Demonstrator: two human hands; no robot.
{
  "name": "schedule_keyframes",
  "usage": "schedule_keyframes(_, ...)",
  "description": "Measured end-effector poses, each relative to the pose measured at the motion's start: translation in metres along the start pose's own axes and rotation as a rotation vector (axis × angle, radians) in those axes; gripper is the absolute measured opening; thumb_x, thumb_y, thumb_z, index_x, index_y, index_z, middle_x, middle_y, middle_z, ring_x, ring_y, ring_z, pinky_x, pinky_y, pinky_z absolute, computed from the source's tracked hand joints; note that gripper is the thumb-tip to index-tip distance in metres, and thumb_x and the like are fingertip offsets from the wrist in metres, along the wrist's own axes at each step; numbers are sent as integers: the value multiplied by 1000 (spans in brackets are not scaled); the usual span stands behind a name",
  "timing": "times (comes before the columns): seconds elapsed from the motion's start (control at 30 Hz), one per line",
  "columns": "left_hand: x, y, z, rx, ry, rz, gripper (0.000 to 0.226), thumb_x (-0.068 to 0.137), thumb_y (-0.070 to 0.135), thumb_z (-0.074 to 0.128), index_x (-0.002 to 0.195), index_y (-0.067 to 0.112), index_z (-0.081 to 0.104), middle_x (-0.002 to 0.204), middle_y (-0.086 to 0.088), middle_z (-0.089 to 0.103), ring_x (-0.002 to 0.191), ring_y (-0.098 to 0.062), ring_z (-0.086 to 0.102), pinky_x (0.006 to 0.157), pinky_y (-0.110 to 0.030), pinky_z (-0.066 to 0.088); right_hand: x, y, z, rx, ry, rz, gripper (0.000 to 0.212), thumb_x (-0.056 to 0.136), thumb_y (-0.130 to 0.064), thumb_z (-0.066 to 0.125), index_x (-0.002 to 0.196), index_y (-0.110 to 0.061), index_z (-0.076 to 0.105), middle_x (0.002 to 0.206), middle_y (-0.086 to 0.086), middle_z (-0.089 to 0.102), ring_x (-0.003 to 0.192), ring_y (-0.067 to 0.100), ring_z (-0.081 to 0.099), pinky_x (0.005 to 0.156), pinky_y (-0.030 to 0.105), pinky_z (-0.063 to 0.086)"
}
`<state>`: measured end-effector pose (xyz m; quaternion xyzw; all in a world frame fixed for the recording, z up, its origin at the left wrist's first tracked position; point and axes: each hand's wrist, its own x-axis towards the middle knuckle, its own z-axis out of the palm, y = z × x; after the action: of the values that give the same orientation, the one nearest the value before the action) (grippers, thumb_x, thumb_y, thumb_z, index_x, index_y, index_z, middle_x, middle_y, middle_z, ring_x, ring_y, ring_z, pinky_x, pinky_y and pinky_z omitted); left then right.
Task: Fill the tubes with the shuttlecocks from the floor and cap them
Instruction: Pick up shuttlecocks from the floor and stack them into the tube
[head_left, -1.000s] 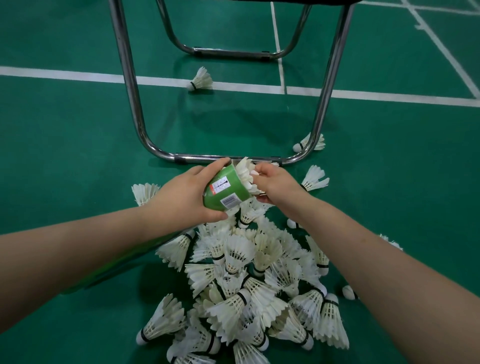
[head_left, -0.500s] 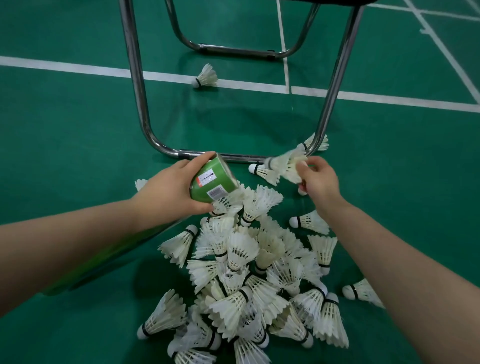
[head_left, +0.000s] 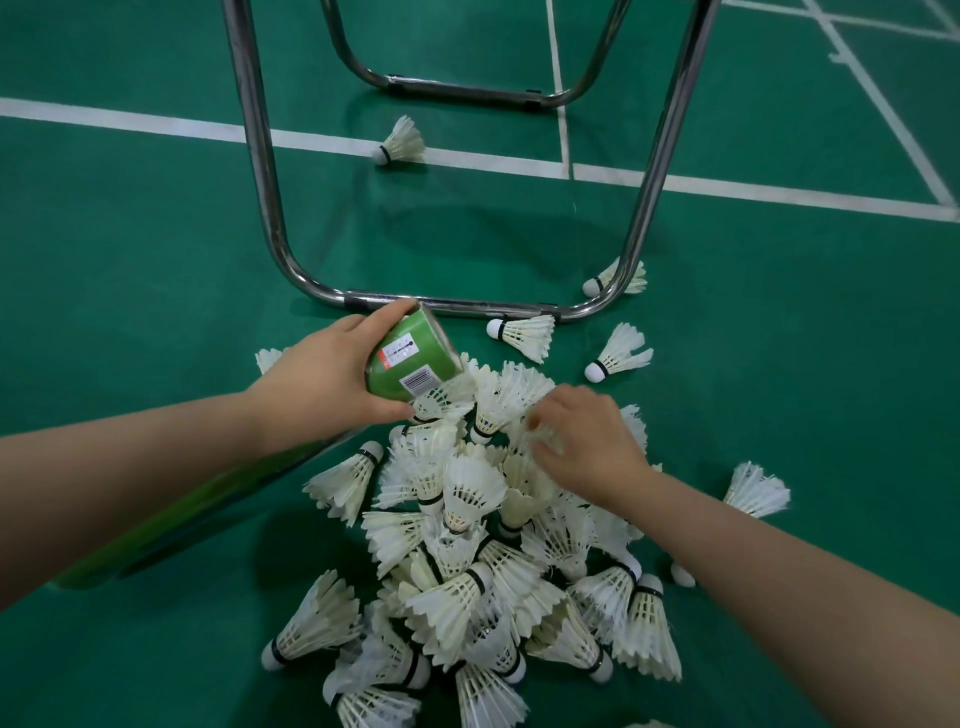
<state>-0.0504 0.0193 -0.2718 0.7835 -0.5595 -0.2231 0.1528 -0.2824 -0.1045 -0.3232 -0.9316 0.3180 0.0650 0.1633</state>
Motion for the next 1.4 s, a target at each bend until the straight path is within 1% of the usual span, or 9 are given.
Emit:
schedule_keyframes(0.17, -1, 0, 1, 4, -6, 2, 103, 66, 47, 76, 145, 40, 10, 125, 3, 49, 96, -11, 48, 89, -32, 47, -19, -9, 9, -139, -372, -227, 25, 89, -39, 43, 77, -21, 56, 71, -3, 57, 72, 14, 50, 91, 33, 31)
schedule_keyframes(0.3, 1, 4, 2, -4, 6, 4, 101, 66, 46, 76, 144, 41, 11, 123, 4, 49, 96, -12, 50, 87, -32, 48, -5, 1, -5, 228, -359, 93, 17, 92, -28, 51, 85, -14, 59, 78, -1, 59, 57, 9, 46, 62, 23, 44)
schedule_keyframes(0.4, 5, 7, 1, -19, 14, 4, 101, 67, 45, 76, 144, 42, 11, 127, 4, 48, 98, -13, 51, 88, -32, 47, 10, 11, -36, 651, -183, 294, 21, 91, -24, 56, 88, -4, 60, 79, 7, 58, 51, 10, 38, 50, 23, 36)
schedule_keyframes(0.57, 14, 12, 0, -9, 11, 17, 101, 67, 45, 76, 144, 41, 10, 128, 1, 47, 100, -14, 51, 86, -28, 45, 28, -4, -61, 919, 90, 261, 17, 91, -19, 56, 81, -8, 62, 80, 15, 61, 74, 21, 50, 76, 38, 47)
schedule_keyframes(0.63, 17, 13, 0, -5, 17, 23, 101, 67, 45, 76, 144, 40, 11, 128, 0, 48, 100, -14, 51, 86, -28, 45, 32, -17, -65, 1020, 215, 234, 21, 92, -14, 54, 72, -15, 61, 76, 6, 62, 75, 17, 52, 77, 25, 47)
schedule_keyframes(0.9, 11, 7, -8, -44, 38, 15, 101, 66, 44, 76, 144, 39, 13, 127, 1, 49, 100, -15, 53, 88, -28, 45, 32, -43, -53, 1038, 582, 168, 31, 95, -19, 48, 65, -19, 51, 59, -7, 41, 58, 11, 36, 59, 30, 31)
schedule_keyframes(1.13, 4, 4, -11, -47, 37, 9, 101, 66, 44, 77, 144, 41, 12, 127, 1, 49, 102, -16, 52, 88, -30, 46, 32, -61, -51, 1065, 846, 242, 33, 98, -14, 43, 67, -21, 50, 57, -8, 39, 50, 0, 32, 50, 14, 29)
schedule_keyframes(1.2, 2, 3, -9, -34, 21, 11, 101, 66, 45, 76, 144, 41, 11, 129, 2, 47, 102, -15, 51, 88, -29, 45, 33, -70, -50, 1027, 804, 252, 31, 99, -16, 41, 70, -21, 52, 60, -8, 44, 50, -1, 35, 52, 18, 32)
schedule_keyframes(1.4, -3, 5, -4, -29, 29, 52, 102, 64, 45, 77, 143, 42, 14, 125, 5, 49, 99, -13, 52, 84, -29, 48, 26, -110, -37, 1150, 207, 117, 33, 100, -31, 37, 88, -15, 64, 82, 0, 64, 75, 12, 60, 67, 23, 50)
